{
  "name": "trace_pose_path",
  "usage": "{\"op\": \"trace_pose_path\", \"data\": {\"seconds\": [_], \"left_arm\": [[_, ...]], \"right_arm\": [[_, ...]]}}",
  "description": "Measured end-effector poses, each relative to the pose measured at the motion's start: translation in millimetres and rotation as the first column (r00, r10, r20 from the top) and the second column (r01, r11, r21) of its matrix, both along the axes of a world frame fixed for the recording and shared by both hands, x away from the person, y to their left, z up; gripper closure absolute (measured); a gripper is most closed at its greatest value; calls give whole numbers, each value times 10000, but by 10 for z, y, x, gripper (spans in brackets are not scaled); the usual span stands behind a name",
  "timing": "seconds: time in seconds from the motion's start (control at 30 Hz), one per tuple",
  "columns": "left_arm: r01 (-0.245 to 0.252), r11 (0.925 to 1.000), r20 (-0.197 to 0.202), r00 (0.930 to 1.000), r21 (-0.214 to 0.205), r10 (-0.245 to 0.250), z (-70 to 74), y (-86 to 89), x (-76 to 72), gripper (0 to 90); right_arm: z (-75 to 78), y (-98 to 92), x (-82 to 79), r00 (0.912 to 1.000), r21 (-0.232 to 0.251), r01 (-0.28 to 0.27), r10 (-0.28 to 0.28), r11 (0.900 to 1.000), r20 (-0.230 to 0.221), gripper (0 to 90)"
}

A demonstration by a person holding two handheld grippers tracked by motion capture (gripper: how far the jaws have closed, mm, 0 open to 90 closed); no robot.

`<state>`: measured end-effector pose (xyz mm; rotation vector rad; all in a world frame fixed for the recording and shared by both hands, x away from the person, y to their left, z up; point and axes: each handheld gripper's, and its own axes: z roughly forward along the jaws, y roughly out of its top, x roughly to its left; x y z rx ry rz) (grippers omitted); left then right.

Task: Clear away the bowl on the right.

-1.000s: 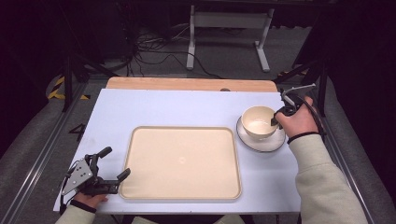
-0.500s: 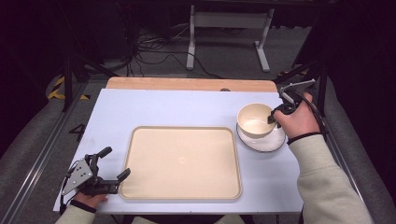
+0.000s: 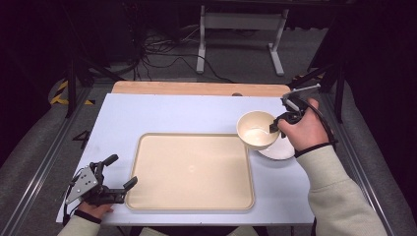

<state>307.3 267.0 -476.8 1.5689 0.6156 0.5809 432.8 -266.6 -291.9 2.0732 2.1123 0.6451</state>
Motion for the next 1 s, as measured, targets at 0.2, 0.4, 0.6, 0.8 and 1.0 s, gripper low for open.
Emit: {"op": "trace_pose_path", "data": {"seconds": [0.2,0.4,0.6,0.8,1.0], "left_arm": [[-2,10000,-23,10000,5,2,1,-1,4,5],[12,10000,-17,10000,9,-12,1,-2,1,5],[25,10000,14,10000,39,-25,1,0,1,4],[35,10000,37,10000,40,-36,1,0,1,4],[42,10000,54,10000,8,-42,-1,-2,-5,4]], "right_arm": [[43,250,-65,9979,199,-653,652,9977,32,814],[61,453,-101,9930,276,-1185,1185,9926,30,813],[56,663,-119,9857,521,-1681,1686,9844,-37,813],[58,854,-157,9759,682,-2174,2180,9737,-22,812],[51,1016,-206,9643,781,-2636,2648,9615,-49,811]]}}
